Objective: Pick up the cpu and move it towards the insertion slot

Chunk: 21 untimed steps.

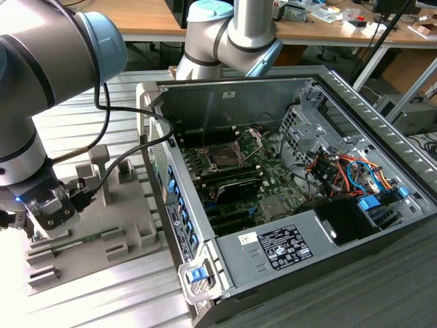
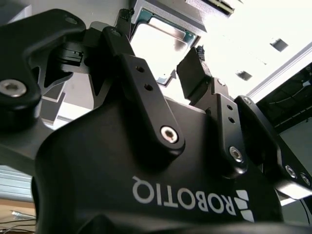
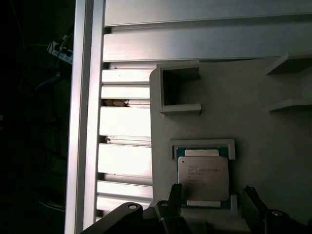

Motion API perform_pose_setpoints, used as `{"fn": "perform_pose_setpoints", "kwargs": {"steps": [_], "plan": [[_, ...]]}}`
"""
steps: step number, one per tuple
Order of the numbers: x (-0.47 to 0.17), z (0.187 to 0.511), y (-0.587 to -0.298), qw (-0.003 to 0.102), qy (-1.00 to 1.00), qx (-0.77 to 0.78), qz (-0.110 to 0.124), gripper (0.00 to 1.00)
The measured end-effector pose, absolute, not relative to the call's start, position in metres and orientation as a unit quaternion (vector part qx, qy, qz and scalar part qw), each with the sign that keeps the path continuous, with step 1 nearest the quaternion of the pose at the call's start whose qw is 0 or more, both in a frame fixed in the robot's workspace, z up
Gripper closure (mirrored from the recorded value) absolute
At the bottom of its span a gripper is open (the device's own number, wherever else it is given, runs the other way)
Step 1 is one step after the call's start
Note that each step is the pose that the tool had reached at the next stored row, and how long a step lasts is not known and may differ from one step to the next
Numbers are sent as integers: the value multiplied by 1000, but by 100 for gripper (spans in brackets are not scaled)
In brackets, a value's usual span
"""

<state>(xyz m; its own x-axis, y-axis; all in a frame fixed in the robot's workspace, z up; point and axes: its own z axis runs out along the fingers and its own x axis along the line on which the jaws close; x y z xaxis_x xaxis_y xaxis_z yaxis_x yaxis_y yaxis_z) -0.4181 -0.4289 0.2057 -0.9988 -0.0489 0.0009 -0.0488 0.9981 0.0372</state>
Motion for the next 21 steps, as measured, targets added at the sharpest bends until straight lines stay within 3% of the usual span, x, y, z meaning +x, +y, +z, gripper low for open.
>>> {"fn": "perform_pose_setpoints", "kwargs": {"steps": [21], "plan": [[-423,194,-417,2,-997,74,-18,40]]}}
